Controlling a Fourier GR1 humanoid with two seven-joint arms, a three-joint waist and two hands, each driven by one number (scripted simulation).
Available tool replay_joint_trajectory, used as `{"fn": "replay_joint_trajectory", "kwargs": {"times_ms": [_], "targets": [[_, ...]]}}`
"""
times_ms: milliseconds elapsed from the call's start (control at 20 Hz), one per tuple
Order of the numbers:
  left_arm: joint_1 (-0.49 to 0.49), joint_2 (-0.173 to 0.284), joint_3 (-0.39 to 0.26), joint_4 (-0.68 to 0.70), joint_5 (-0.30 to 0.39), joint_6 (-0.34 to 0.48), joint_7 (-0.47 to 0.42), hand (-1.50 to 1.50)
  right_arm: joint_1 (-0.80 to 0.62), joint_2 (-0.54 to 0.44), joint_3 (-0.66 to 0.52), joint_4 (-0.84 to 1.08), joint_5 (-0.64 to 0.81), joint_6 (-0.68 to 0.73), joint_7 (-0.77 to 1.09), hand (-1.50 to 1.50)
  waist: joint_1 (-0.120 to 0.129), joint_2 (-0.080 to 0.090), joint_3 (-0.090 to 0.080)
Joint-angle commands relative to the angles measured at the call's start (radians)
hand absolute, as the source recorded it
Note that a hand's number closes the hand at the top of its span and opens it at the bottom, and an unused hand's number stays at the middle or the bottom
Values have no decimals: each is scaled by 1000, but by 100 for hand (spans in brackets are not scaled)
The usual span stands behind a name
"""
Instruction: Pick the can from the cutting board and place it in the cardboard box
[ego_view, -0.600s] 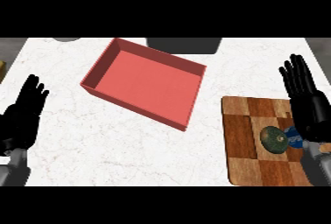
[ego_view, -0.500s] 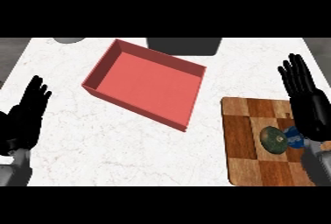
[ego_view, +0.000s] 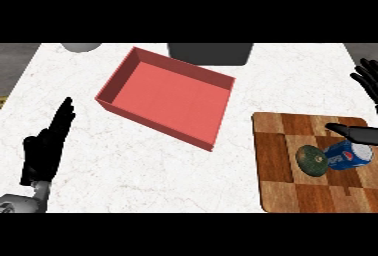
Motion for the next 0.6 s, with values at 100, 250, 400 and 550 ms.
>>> {"fn": "replay_joint_trajectory", "kwargs": {"times_ms": [100, 250, 400, 550], "targets": [[73, -31, -48, -80, -79, 16, -1, 0, -27, -3, -89, 312, 3, 193, -251, -150, 14, -8, 2], [46, -44, -33, 4, -61, -10, -40, 0, -18, -155, -32, 250, 114, 245, -222, -150, 5, -7, 0], [24, -65, -44, 5, -82, 22, -31, 0, -28, -294, 10, 271, 268, 227, -248, -150, 10, -2, 0], [43, -42, -32, -18, -64, -7, -18, 0, -42, -395, 67, 216, 336, 291, -174, -150, 10, -10, -2]]}}
